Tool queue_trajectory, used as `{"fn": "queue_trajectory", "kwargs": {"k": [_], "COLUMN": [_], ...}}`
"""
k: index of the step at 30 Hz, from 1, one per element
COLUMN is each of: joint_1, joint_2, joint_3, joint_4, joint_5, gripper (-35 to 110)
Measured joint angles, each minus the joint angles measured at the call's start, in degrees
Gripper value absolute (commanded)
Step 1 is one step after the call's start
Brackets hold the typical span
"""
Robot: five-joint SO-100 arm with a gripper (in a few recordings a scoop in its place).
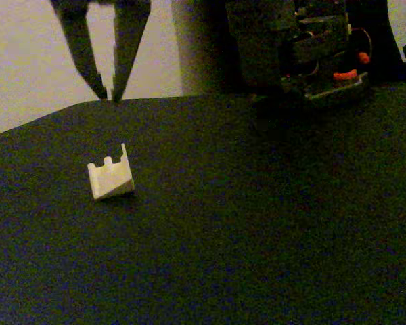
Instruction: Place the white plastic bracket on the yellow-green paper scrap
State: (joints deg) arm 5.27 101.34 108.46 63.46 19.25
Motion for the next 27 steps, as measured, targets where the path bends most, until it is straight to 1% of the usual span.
{"fn": "queue_trajectory", "kwargs": {"k": [3, 5, 11, 16, 21, 27], "joint_1": [-1.41, -1.41, 0.88, 1.05, -0.26, -2.90], "joint_2": [8.26, 13.62, 31.11, 39.20, 45.79, 63.98], "joint_3": [8.61, 13.54, 27.42, 35.51, 43.42, 56.69], "joint_4": [-7.47, -10.28, -14.85, -14.85, -17.67, -18.63], "joint_5": [-10.11, -14.59, -20.74, -21.97, -20.83, -18.46], "gripper": [0, 0, 0, 0, 0, 0]}}
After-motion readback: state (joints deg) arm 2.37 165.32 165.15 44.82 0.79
